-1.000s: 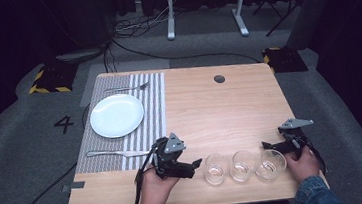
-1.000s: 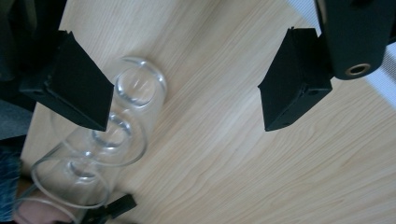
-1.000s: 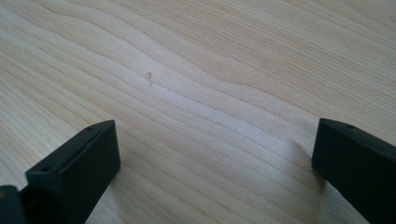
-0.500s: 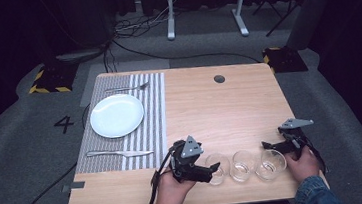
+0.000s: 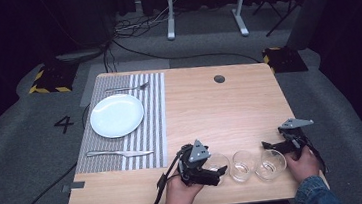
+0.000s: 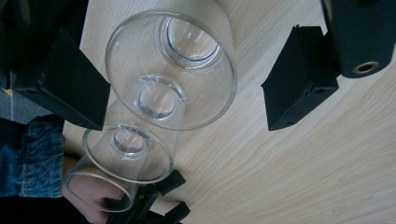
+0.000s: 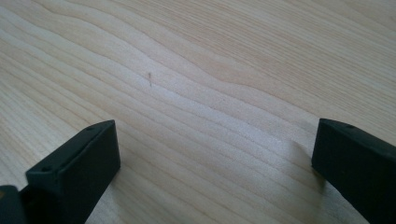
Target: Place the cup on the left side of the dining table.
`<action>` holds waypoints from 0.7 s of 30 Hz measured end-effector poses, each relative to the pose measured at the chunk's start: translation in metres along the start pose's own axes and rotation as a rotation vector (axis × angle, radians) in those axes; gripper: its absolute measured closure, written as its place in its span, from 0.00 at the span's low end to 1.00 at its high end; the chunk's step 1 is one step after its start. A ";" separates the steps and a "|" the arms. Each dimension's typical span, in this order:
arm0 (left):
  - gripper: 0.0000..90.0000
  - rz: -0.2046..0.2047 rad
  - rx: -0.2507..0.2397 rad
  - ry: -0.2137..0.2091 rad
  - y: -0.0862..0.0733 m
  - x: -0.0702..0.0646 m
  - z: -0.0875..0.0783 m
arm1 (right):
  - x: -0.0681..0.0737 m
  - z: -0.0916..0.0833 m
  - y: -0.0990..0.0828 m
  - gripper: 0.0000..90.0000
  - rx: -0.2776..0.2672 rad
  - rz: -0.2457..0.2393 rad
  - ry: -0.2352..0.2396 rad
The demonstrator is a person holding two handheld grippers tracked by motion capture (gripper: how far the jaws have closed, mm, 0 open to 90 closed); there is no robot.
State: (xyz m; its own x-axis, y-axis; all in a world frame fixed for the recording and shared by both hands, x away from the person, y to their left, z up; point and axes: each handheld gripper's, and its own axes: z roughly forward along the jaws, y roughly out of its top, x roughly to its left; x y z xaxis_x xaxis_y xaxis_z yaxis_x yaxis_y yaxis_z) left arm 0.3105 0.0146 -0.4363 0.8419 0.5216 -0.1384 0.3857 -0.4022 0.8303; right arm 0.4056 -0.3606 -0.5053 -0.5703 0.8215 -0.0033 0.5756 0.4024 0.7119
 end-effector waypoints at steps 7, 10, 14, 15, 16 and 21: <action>0.07 0.008 0.009 0.010 -0.005 -0.005 0.013 | 0.000 0.000 0.000 0.01 0.000 0.000 0.000; 0.06 0.018 0.017 0.007 -0.007 -0.008 0.018 | 0.000 0.000 0.000 0.01 0.000 0.001 0.000; 0.07 0.026 0.034 0.013 -0.011 -0.010 0.025 | 0.000 0.000 0.000 0.01 0.000 0.000 0.000; 0.08 0.029 0.039 0.020 -0.012 -0.010 0.027 | 0.000 0.000 0.000 0.01 0.000 0.000 0.000; 0.09 0.031 0.045 0.030 -0.014 -0.009 0.028 | 0.000 0.000 0.000 0.01 0.000 0.000 0.000; 0.16 0.023 0.054 0.020 -0.019 -0.008 0.035 | 0.000 0.000 0.000 0.01 0.000 0.000 0.000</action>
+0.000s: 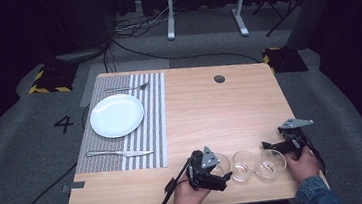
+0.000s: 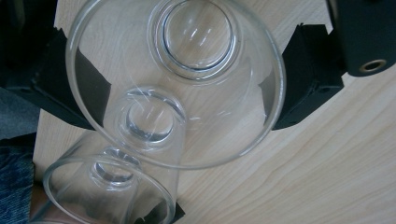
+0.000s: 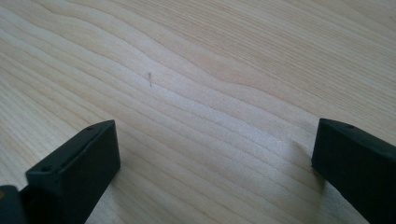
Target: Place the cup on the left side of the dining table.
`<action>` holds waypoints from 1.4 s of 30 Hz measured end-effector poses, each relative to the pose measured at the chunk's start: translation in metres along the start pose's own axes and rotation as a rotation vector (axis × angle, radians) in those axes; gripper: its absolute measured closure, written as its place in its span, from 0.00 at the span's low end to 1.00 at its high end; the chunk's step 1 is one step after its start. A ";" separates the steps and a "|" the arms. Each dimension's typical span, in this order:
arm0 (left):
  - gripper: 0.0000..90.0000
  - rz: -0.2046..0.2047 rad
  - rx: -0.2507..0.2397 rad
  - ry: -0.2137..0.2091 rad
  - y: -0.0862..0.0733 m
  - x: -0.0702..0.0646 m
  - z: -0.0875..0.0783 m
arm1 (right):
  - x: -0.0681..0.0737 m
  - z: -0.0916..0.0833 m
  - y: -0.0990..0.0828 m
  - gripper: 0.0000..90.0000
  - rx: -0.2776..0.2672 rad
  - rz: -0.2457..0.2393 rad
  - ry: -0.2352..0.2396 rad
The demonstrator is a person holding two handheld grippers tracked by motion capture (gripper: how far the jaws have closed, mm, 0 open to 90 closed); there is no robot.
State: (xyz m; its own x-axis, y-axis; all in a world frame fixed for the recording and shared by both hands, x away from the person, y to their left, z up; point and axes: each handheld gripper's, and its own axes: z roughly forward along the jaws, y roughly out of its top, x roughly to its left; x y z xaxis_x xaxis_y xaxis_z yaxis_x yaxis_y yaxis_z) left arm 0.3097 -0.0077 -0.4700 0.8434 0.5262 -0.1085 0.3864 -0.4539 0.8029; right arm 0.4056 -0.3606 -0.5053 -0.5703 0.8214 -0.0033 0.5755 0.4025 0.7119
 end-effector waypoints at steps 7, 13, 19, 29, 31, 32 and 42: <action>0.19 0.022 0.010 0.007 -0.004 -0.001 0.004 | 0.000 0.000 0.000 0.01 0.000 0.000 0.000; 0.21 0.043 0.011 0.018 -0.005 -0.002 0.005 | 0.000 0.000 0.000 0.01 0.000 0.000 0.000; 0.21 0.045 0.012 0.026 -0.005 -0.002 0.005 | 0.000 0.000 0.000 0.01 0.000 0.000 0.000; 0.21 0.032 0.006 0.035 0.002 -0.002 -0.005 | 0.000 0.000 0.000 0.01 0.000 0.000 0.000; 0.21 0.030 0.008 0.034 0.004 -0.001 -0.009 | 0.000 0.000 0.000 0.01 0.000 0.000 0.000; 0.21 0.030 0.004 0.033 0.005 -0.001 -0.011 | 0.000 0.000 0.000 0.01 0.000 0.000 0.000; 0.21 0.048 -0.042 0.043 0.016 0.002 -0.033 | 0.000 0.000 0.000 0.01 0.000 0.000 0.000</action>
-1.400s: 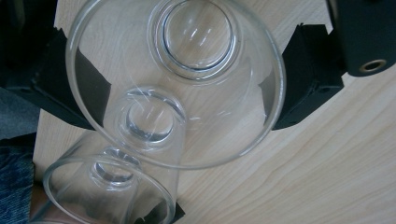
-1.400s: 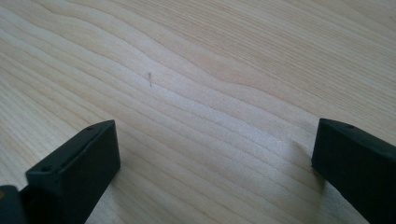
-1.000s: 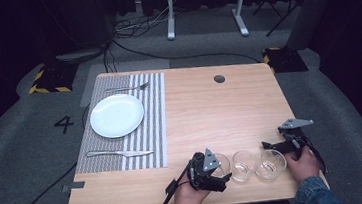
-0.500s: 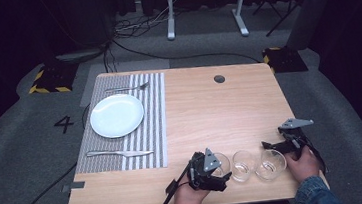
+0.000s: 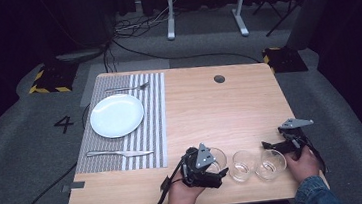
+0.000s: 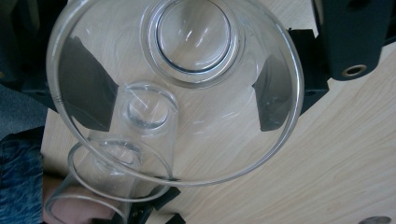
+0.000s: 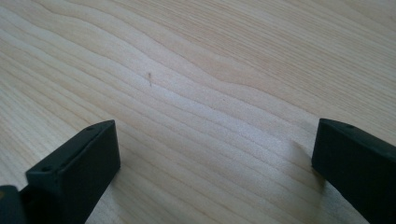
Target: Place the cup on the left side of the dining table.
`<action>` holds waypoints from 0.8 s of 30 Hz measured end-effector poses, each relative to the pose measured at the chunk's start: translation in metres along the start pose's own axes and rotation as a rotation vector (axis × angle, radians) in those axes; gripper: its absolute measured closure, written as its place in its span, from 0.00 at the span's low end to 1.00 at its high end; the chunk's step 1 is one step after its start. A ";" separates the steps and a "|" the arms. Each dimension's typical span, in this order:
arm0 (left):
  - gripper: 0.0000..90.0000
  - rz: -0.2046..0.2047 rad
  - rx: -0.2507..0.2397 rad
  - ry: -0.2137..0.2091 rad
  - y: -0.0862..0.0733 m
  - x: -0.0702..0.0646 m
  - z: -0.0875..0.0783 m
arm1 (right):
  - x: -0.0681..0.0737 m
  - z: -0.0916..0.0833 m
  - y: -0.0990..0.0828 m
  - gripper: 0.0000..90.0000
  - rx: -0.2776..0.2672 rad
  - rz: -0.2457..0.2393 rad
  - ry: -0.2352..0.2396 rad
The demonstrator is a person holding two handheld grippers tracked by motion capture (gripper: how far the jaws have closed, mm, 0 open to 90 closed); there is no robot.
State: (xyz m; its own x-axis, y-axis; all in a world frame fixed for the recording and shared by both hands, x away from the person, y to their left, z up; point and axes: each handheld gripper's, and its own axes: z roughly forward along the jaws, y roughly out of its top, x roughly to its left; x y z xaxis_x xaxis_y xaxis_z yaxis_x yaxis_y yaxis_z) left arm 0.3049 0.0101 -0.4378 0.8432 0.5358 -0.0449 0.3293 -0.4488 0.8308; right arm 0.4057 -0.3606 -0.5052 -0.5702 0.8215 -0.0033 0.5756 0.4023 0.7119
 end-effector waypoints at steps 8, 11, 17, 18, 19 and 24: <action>0.21 0.005 -0.009 0.021 0.006 0.007 -0.013 | 0.000 0.000 0.000 0.01 0.000 0.004 -0.005; 0.21 0.000 -0.004 0.031 0.008 0.010 -0.017 | 0.000 0.000 0.000 0.01 0.001 0.008 -0.008; 0.21 -0.012 -0.011 0.049 0.010 0.018 -0.026 | 0.000 0.001 0.001 0.01 0.000 0.014 -0.014; 0.21 -0.012 -0.012 0.052 0.010 0.019 -0.028 | 0.000 0.002 0.002 0.01 0.000 0.015 -0.013; 0.21 -0.015 -0.014 0.056 0.010 0.020 -0.030 | 0.000 0.002 0.002 0.01 0.001 0.012 -0.015; 0.21 -0.033 -0.017 0.074 0.010 0.029 -0.039 | 0.000 0.002 0.002 0.01 0.001 0.009 -0.015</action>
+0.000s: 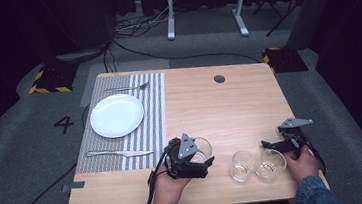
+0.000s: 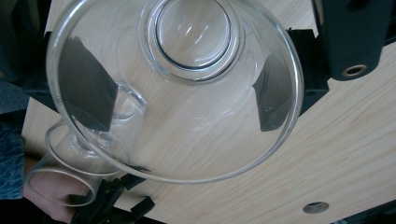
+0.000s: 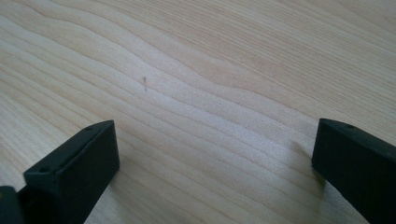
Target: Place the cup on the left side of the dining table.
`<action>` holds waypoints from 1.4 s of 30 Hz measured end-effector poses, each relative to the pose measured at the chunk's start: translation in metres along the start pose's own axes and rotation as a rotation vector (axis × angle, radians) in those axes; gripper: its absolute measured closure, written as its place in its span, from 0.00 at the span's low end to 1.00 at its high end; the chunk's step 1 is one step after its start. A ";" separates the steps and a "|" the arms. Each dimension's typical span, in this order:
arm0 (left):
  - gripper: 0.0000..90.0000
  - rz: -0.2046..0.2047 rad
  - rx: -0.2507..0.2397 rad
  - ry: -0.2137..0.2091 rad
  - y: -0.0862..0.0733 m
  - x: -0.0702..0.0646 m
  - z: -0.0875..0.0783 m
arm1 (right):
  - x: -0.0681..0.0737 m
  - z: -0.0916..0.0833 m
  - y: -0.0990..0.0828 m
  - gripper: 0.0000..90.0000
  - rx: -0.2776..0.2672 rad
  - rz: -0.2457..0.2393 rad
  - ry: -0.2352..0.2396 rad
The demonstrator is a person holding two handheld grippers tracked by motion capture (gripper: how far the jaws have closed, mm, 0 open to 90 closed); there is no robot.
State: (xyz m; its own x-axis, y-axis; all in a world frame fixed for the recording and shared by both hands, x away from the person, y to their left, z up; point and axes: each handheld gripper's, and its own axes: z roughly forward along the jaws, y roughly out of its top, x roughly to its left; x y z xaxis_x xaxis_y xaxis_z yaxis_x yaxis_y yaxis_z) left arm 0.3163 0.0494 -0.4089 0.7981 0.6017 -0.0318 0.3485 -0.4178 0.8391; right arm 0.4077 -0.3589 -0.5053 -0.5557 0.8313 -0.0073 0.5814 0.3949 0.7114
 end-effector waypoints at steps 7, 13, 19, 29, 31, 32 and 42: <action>0.21 -0.024 -0.011 0.036 0.001 0.016 -0.014 | 0.000 0.000 0.000 0.01 0.000 0.000 0.000; 0.21 -0.046 -0.017 0.071 0.001 0.032 -0.028 | 0.000 0.000 0.000 0.01 0.000 0.000 0.000; 0.21 -0.069 -0.017 0.099 -0.001 0.044 -0.035 | 0.000 0.000 0.000 0.01 0.000 0.000 0.000; 0.21 -0.103 -0.009 0.161 -0.007 0.072 -0.049 | 0.000 0.000 0.000 0.01 0.000 0.000 0.000; 0.21 -0.110 -0.005 0.175 -0.008 0.078 -0.051 | 0.000 0.000 0.000 0.01 0.000 0.000 0.000; 0.21 -0.115 -0.003 0.180 -0.008 0.081 -0.052 | 0.000 0.000 0.000 0.01 0.000 0.000 0.000; 0.21 -0.166 -0.003 0.253 -0.016 0.112 -0.057 | 0.000 0.000 0.000 0.01 0.000 0.000 0.000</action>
State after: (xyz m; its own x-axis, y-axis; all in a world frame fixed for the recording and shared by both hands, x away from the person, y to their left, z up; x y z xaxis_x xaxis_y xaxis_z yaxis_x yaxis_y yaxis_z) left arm 0.3721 0.1622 -0.3956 0.5828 0.8120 -0.0324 0.4620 -0.2983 0.8352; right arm 0.4077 -0.3589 -0.5053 -0.5555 0.8315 -0.0076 0.5812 0.3948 0.7116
